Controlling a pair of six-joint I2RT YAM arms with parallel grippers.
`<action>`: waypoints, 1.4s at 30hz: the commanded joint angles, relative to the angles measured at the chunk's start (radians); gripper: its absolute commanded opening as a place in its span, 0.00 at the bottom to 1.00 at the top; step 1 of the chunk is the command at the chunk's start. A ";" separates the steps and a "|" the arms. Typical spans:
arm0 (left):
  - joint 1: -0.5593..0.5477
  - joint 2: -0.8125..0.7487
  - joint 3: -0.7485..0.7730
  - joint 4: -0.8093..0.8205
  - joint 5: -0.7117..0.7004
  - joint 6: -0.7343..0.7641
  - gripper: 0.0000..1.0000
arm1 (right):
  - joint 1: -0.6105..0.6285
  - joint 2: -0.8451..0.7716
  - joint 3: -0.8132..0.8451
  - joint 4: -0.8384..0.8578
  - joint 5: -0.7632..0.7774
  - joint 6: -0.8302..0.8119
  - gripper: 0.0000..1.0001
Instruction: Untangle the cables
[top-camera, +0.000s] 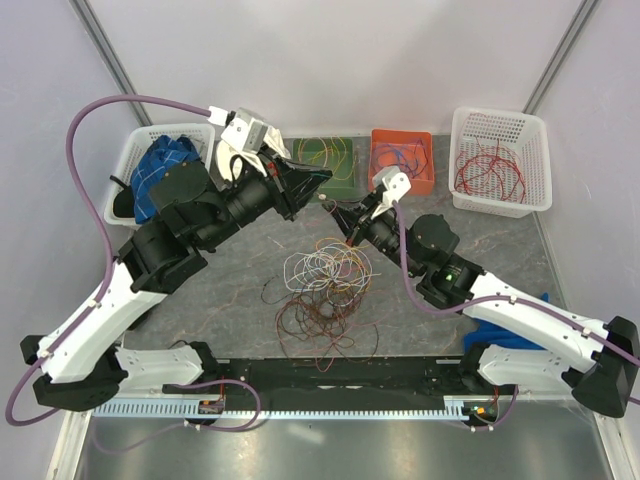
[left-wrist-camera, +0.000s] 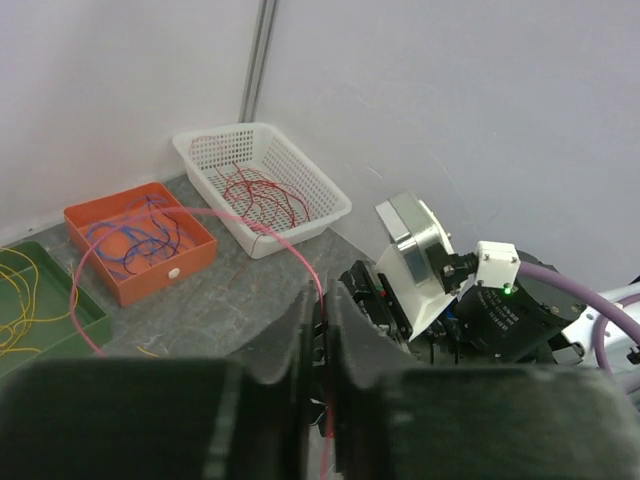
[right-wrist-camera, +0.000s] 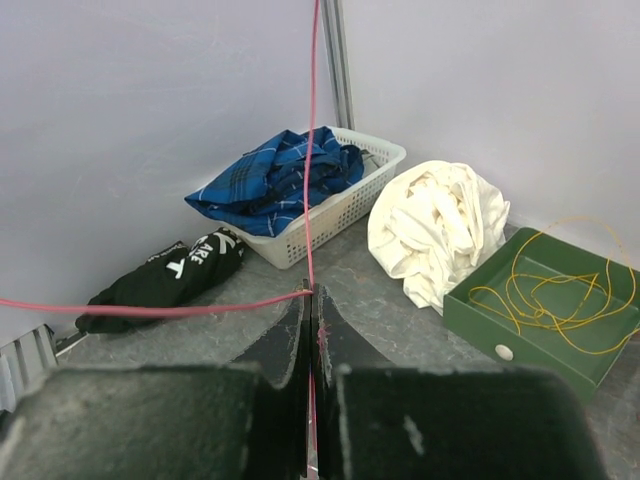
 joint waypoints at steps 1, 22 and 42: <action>0.002 -0.041 -0.033 0.049 -0.054 -0.039 0.30 | -0.003 -0.047 0.004 0.020 0.060 0.007 0.00; 0.004 -0.387 -0.512 0.001 -0.681 -0.303 1.00 | -0.407 0.066 0.363 -0.402 0.299 0.131 0.00; 0.004 -0.504 -0.869 -0.051 -0.436 -0.580 1.00 | -0.892 0.615 0.846 -0.477 0.479 0.275 0.00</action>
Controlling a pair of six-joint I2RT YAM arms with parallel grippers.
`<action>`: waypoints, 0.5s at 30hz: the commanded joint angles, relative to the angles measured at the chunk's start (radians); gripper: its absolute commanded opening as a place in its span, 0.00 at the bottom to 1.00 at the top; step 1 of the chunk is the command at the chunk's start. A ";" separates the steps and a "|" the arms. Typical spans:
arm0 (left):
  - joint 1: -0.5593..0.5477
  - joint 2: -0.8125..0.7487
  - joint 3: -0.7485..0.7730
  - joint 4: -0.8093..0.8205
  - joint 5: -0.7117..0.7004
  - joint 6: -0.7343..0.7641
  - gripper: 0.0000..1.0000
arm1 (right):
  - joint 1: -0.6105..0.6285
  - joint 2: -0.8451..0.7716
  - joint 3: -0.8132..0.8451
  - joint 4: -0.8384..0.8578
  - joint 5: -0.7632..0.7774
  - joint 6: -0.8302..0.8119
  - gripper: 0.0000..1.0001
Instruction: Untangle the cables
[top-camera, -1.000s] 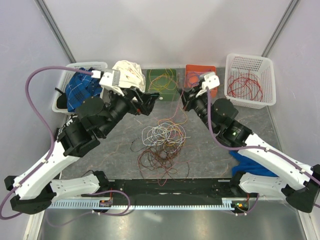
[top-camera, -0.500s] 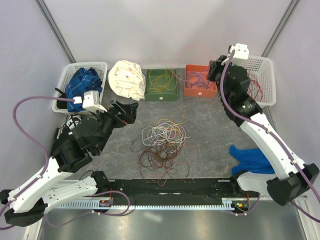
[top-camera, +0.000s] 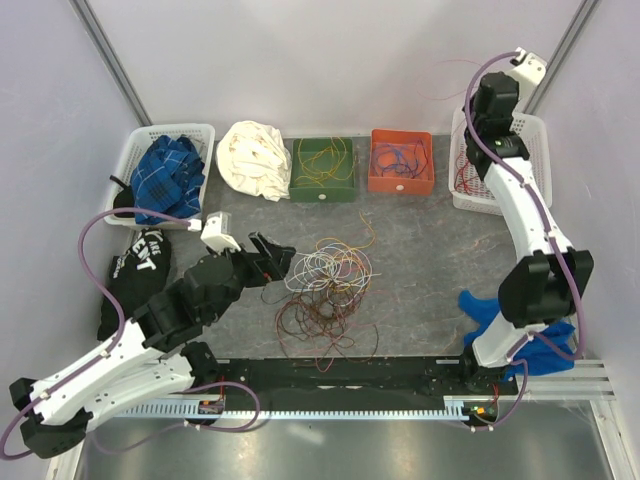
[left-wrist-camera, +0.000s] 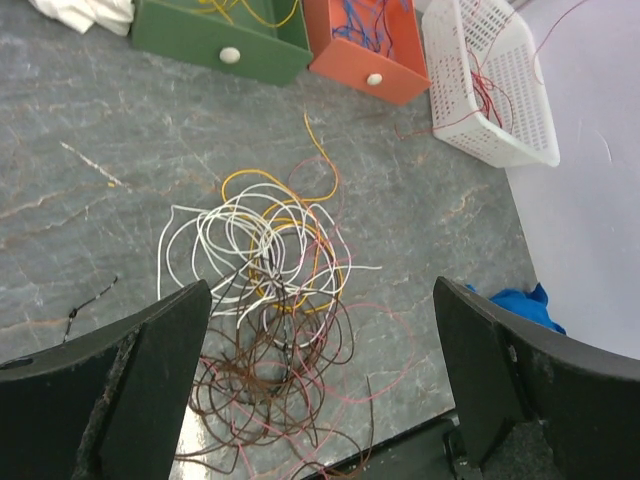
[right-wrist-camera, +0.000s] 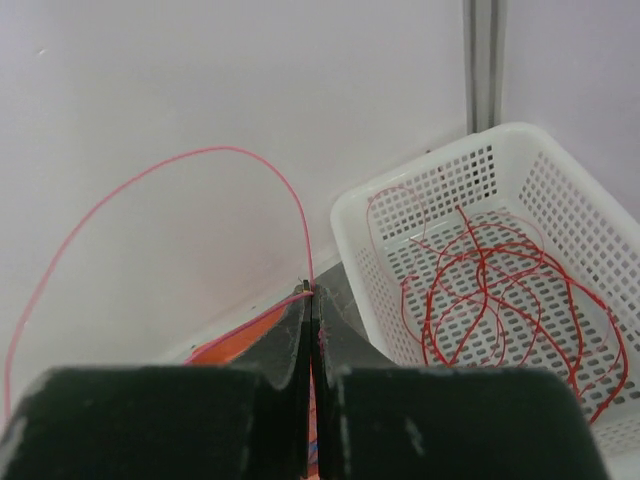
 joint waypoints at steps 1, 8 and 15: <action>0.001 -0.032 -0.049 0.015 0.023 -0.072 1.00 | -0.057 0.098 0.152 0.000 0.064 -0.001 0.00; 0.001 -0.040 -0.151 0.015 0.055 -0.125 1.00 | -0.152 0.267 0.261 -0.041 0.086 -0.005 0.00; 0.001 -0.006 -0.224 0.022 0.054 -0.169 1.00 | -0.232 0.354 0.277 -0.053 0.083 -0.013 0.00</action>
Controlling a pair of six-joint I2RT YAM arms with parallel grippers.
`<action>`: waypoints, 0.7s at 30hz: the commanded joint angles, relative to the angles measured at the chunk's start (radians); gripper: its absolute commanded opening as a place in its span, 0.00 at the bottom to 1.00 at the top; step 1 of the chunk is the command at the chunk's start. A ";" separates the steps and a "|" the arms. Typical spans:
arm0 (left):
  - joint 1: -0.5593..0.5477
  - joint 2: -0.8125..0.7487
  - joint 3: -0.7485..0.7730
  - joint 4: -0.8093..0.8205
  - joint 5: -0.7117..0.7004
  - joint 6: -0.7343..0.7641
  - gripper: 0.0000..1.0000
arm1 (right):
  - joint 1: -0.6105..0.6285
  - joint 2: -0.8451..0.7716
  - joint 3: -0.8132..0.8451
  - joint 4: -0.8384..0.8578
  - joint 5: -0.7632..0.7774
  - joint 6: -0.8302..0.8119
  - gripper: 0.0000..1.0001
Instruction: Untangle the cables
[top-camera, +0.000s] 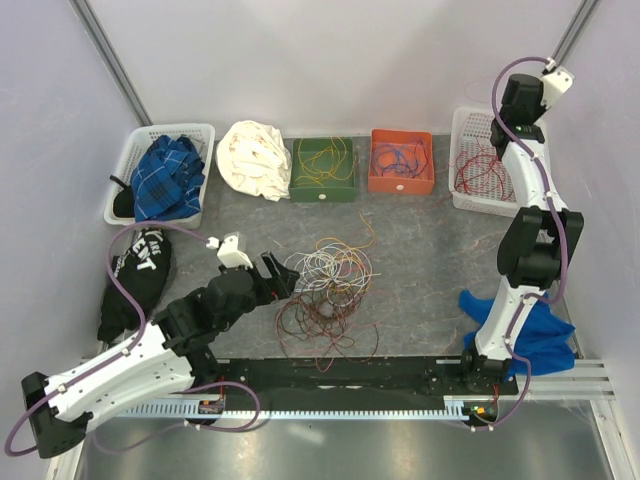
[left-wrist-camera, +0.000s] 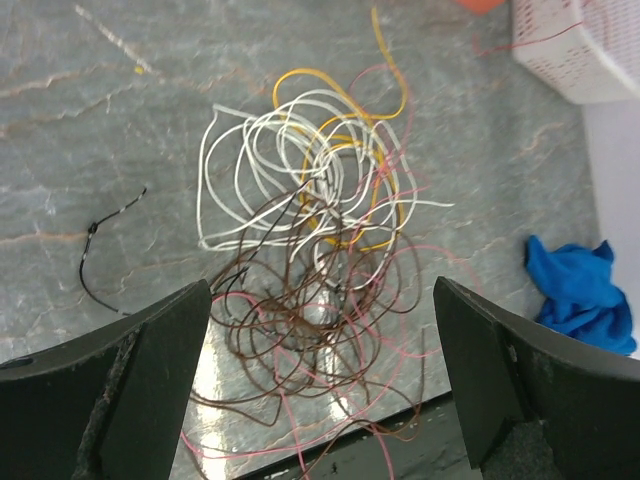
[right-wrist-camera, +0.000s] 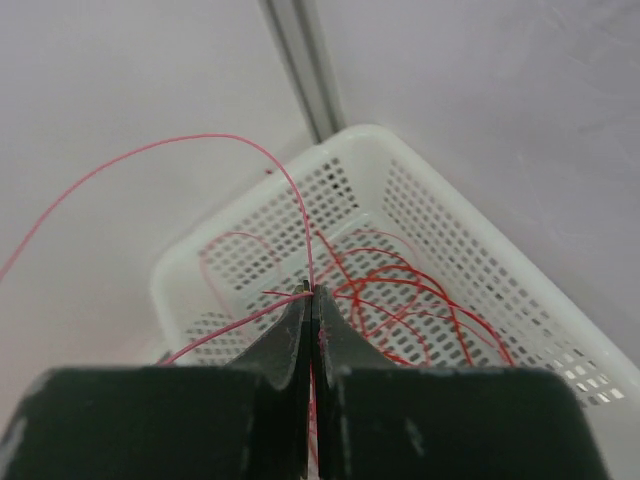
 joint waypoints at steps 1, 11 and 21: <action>0.001 0.032 -0.018 0.025 -0.003 -0.067 1.00 | -0.027 0.023 0.042 -0.008 0.031 -0.018 0.00; 0.001 0.107 0.009 0.039 0.046 -0.067 1.00 | -0.028 -0.123 -0.156 0.067 -0.032 0.025 0.92; 0.002 0.019 -0.032 0.042 0.072 -0.098 1.00 | 0.073 -0.433 -0.401 0.151 -0.145 0.135 0.97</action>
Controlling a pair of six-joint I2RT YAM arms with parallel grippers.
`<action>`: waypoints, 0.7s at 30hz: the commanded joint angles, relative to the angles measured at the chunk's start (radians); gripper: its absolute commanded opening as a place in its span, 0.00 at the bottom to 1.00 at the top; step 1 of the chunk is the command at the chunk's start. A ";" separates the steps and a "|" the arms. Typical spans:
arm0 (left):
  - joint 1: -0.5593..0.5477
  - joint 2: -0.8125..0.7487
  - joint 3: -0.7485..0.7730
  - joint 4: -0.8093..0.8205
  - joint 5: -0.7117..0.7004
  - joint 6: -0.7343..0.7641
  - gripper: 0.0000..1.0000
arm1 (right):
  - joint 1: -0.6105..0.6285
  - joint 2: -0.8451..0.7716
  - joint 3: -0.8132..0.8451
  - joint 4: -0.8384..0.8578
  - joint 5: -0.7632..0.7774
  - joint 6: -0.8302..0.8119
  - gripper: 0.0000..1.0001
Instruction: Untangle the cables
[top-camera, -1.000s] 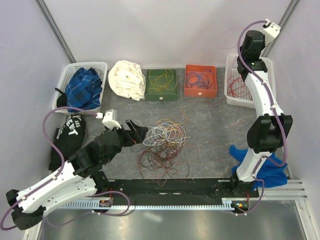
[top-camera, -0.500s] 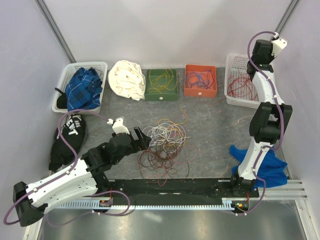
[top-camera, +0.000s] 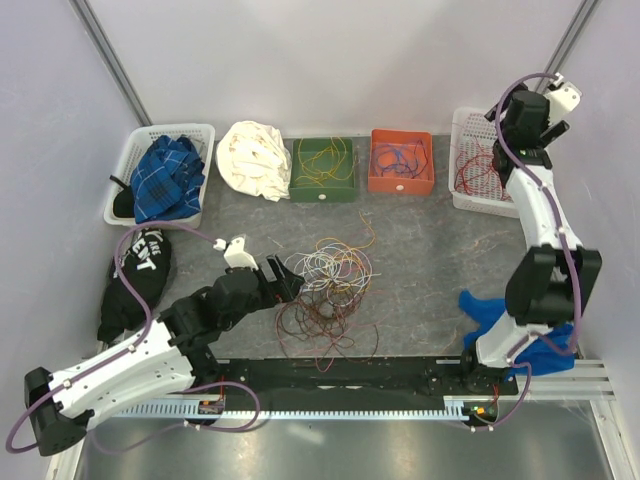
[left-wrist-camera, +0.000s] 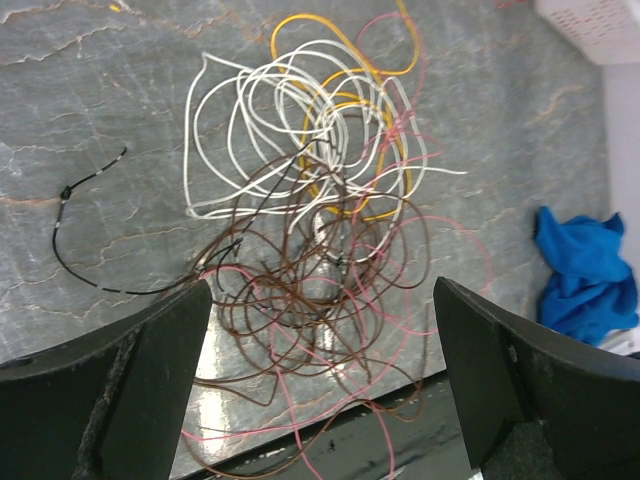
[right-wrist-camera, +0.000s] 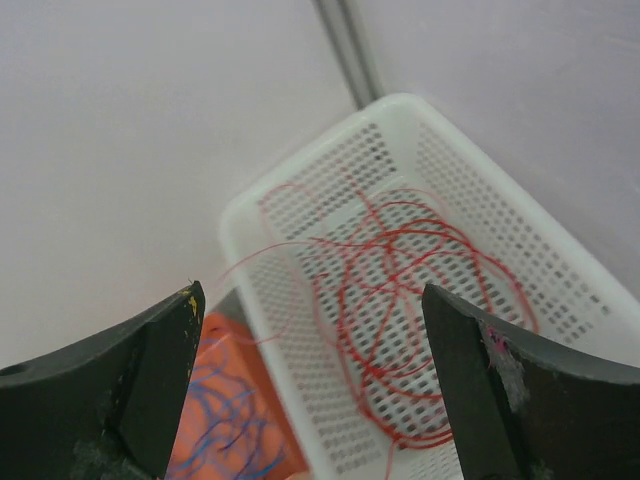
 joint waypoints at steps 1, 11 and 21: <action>0.001 -0.043 -0.012 0.032 0.005 -0.056 1.00 | 0.086 -0.237 -0.169 0.105 -0.086 0.062 0.97; 0.001 0.001 -0.034 0.064 0.074 -0.091 1.00 | 0.286 -0.503 -0.619 0.231 -0.279 0.145 0.92; -0.001 0.026 -0.061 0.121 0.074 -0.099 1.00 | 0.586 -0.551 -0.747 0.145 -0.353 0.018 0.89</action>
